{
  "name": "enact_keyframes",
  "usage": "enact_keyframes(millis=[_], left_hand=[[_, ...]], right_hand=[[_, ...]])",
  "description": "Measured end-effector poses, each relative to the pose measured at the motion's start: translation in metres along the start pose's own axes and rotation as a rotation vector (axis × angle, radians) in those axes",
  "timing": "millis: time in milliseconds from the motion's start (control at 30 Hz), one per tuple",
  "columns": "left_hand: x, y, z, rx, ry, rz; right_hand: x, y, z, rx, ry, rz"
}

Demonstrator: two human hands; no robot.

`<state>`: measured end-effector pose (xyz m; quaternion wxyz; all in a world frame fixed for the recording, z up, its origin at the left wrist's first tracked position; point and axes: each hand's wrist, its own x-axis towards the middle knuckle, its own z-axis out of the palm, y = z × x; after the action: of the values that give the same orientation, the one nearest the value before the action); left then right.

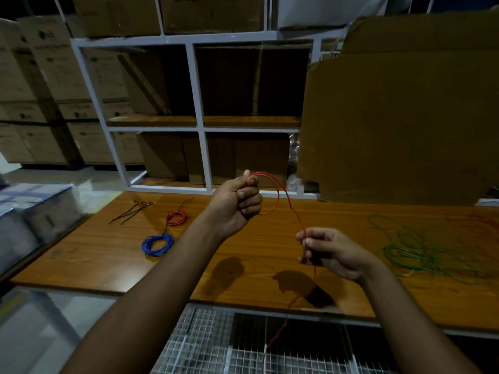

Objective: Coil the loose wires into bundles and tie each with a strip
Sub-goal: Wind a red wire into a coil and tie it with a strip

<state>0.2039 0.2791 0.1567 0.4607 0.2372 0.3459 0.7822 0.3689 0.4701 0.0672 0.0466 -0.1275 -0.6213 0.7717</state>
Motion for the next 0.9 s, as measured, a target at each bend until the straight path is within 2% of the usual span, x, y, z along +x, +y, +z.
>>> enact_keyframes(millis=[100, 167, 200, 267, 367, 433, 467, 533, 600, 700, 767, 833, 900], left_hand=[[0.006, 0.000, 0.001, 0.057, 0.067, 0.024], [0.011, -0.003, 0.004, 0.119, 0.127, 0.068], [0.013, -0.004, 0.006, 0.152, 0.155, 0.093], [0.016, -0.007, 0.007, 0.212, 0.206, 0.134], [0.018, -0.010, 0.005, 0.267, 0.242, 0.163], [0.017, -0.012, 0.004, 0.289, 0.220, 0.169], [0.015, -0.013, 0.003, 0.309, 0.203, 0.167], [0.012, -0.013, 0.002, 0.373, 0.177, 0.159], [0.009, -0.013, 0.003, 0.439, 0.150, 0.144], [0.005, -0.013, 0.006, 0.518, 0.106, 0.093], [0.003, -0.015, 0.008, 0.454, 0.054, 0.034], [0.001, -0.014, 0.009, 0.323, -0.010, -0.018], [0.001, -0.011, 0.010, 0.212, -0.040, -0.046]], right_hand=[[0.000, 0.006, 0.038, -0.353, 0.311, -0.010], [-0.002, 0.001, 0.072, -0.781, 0.484, -0.051], [-0.004, -0.004, 0.087, -1.001, 0.495, -0.078], [-0.009, -0.018, 0.109, -1.298, 0.399, -0.104], [-0.021, -0.050, 0.126, -1.511, 0.135, -0.052], [-0.025, -0.067, 0.128, -1.680, 0.111, -0.187], [-0.026, -0.073, 0.128, -1.720, 0.182, -0.365], [-0.027, -0.083, 0.121, -1.647, 0.383, -0.790], [-0.022, -0.090, 0.111, -1.577, 0.530, -0.982], [-0.008, -0.097, 0.096, -1.539, 0.629, -0.915], [0.002, -0.105, 0.087, -1.453, 0.647, -0.805], [0.012, -0.112, 0.077, -1.395, 0.551, -0.696], [0.019, -0.115, 0.071, -1.314, 0.390, -0.598]])
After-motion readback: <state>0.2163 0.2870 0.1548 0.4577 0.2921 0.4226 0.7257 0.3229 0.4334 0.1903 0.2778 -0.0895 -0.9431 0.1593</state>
